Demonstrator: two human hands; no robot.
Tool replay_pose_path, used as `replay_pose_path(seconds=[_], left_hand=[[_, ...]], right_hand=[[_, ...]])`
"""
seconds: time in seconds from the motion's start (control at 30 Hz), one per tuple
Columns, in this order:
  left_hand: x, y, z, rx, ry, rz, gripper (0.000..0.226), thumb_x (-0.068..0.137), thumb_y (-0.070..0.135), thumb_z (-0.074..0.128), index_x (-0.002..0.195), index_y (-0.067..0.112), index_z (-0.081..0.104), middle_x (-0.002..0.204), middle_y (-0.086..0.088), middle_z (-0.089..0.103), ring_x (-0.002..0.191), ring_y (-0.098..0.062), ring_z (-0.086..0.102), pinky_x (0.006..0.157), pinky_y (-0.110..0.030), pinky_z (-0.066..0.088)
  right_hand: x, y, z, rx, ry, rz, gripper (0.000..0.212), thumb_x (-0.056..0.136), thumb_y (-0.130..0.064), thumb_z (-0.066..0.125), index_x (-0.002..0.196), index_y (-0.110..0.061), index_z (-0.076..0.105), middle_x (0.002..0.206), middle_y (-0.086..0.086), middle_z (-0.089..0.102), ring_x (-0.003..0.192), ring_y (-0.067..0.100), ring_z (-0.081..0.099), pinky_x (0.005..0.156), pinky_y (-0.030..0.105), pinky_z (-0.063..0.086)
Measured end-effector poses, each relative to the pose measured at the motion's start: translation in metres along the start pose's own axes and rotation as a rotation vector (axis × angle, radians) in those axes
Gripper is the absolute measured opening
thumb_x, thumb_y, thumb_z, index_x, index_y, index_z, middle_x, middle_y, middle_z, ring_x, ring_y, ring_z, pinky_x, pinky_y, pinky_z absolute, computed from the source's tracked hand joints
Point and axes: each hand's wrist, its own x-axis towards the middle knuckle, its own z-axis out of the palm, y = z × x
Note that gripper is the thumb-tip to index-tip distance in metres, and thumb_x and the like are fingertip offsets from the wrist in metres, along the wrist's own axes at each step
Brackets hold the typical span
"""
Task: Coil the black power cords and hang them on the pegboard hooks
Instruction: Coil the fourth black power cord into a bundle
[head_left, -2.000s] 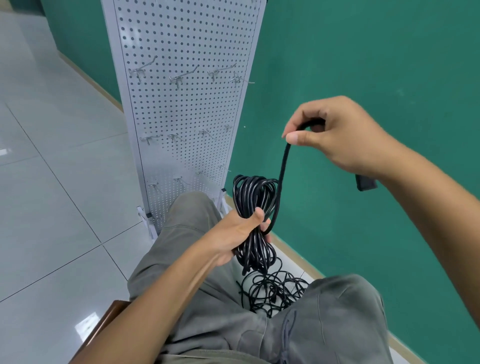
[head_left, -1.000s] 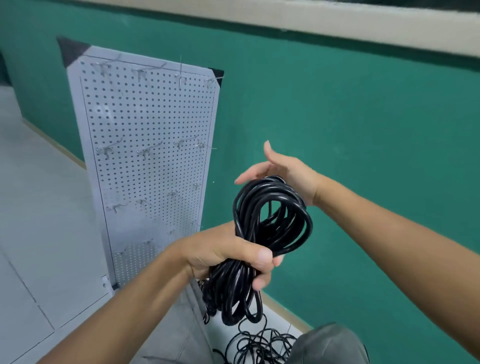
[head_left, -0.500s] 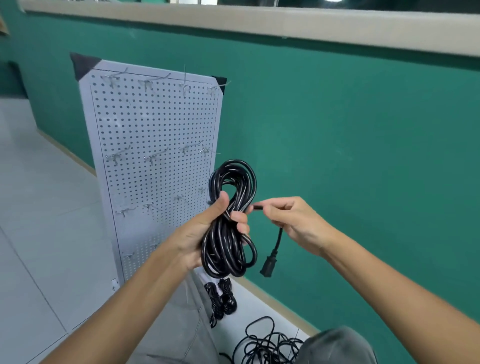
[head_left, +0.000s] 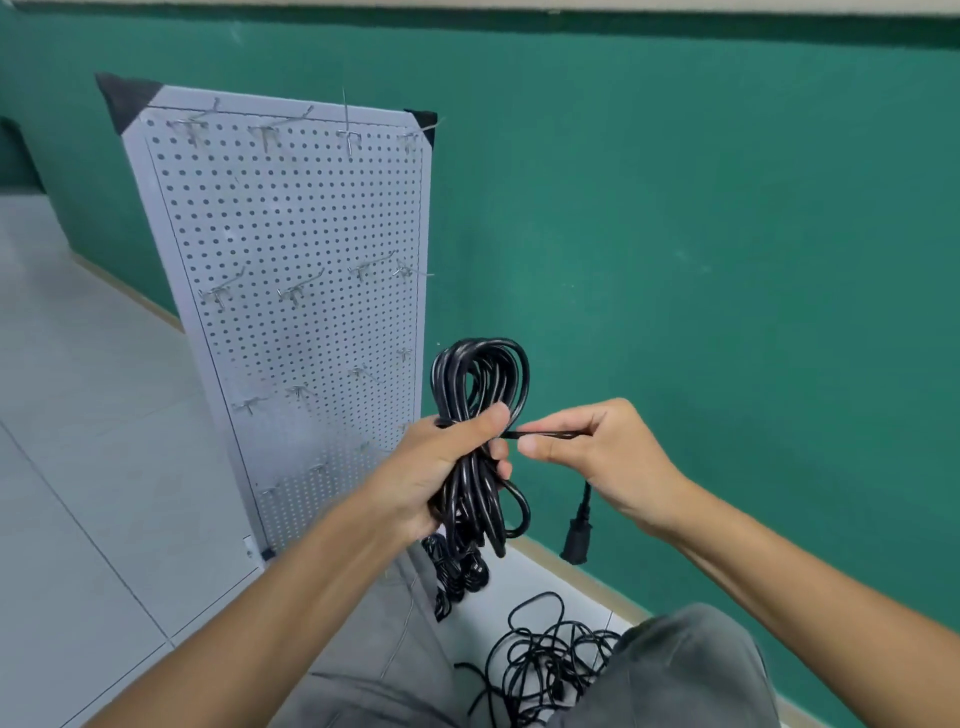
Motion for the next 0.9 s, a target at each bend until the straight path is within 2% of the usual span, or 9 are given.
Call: replay_pose_path(seconds=[0.07,0.23,0.4,0.5,0.57,0.63,0.8,0.9], left_hand=[[-0.002,-0.007,0.002,0.111,0.033,0.032,0.037,0.061,0.040,0.084,0.074,0.012,0.064,0.070,-0.007,0.062,0.060,-0.019,0.062,0.051,-0.026,0.051],[-0.003,-0.013,0.014,0.161,0.050,0.130,0.038,0.067,0.038,0.083,0.087,0.012,0.063,0.072,-0.007,0.062,0.062,-0.021,0.061,0.054,-0.027,0.050],[0.002,-0.016,0.013,0.015,0.049,0.079,0.026,0.079,0.037,0.078,0.077,0.019,0.060,0.070,-0.004,0.060,0.059,-0.018,0.059,0.047,-0.024,0.048],[0.006,-0.019,0.003,0.036,0.111,0.064,0.032,0.078,0.041,0.079,0.083,0.018,0.058,0.070,-0.004,0.059,0.059,-0.017,0.059,0.049,-0.025,0.048],[0.010,-0.024,-0.006,0.096,0.149,0.067,0.034,0.076,0.040,0.080,0.087,0.016,0.060,0.070,-0.005,0.059,0.059,-0.019,0.059,0.053,-0.027,0.048],[0.013,-0.032,-0.011,0.179,0.178,0.061,0.033,0.080,0.037,0.081,0.091,0.012,0.062,0.072,-0.007,0.061,0.059,-0.019,0.061,0.053,-0.028,0.050],[0.023,-0.043,-0.017,0.387,0.195,0.053,0.024,0.084,0.022,0.083,0.078,0.008,0.065,0.068,-0.009,0.063,0.055,-0.019,0.062,0.055,-0.029,0.054],[0.030,-0.043,-0.021,0.579,0.118,0.066,0.033,0.074,0.025,0.091,0.078,0.003,0.066,0.066,-0.008,0.063,0.059,-0.021,0.062,0.060,-0.029,0.054]], right_hand=[[-0.004,0.003,-0.005,-0.058,0.011,0.020,0.013,0.081,-0.015,0.084,0.093,-0.013,0.082,0.086,-0.004,0.080,0.081,0.001,0.070,0.083,0.015,0.054],[-0.005,0.014,-0.018,-0.052,0.114,0.117,0.014,0.083,-0.022,0.083,0.093,-0.012,0.082,0.088,-0.005,0.080,0.088,0.003,0.071,0.086,0.018,0.053],[-0.013,0.023,-0.011,0.006,0.108,0.174,0.011,0.088,-0.019,0.078,0.094,-0.011,0.081,0.072,-0.016,0.074,0.068,-0.008,0.064,0.075,0.009,0.042],[-0.022,0.023,-0.012,-0.126,0.070,0.124,0.012,0.091,-0.021,0.075,0.090,-0.011,0.081,0.055,-0.014,0.060,0.051,-0.001,0.048,0.059,0.012,0.037],[-0.027,0.020,-0.014,-0.229,0.033,0.086,0.017,0.092,-0.026,0.074,0.086,-0.012,0.080,0.055,-0.003,0.043,0.051,0.011,0.031,0.052,0.023,0.028],[-0.031,0.016,-0.015,-0.325,-0.002,0.060,0.021,0.094,-0.030,0.071,0.084,-0.013,0.079,0.056,-0.002,0.035,0.053,0.012,0.026,0.050,0.024,0.024],[-0.033,0.000,-0.021,-0.627,-0.074,0.011,0.029,0.096,-0.037,0.068,0.073,-0.020,0.071,0.056,-0.003,0.047,0.051,0.009,0.033,0.052,0.023,0.031],[-0.031,-0.015,-0.025,-0.805,-0.185,-0.003,0.027,0.099,-0.036,0.062,0.081,-0.021,0.073,0.063,0.003,0.061,0.053,0.011,0.042,0.055,0.023,0.037]])
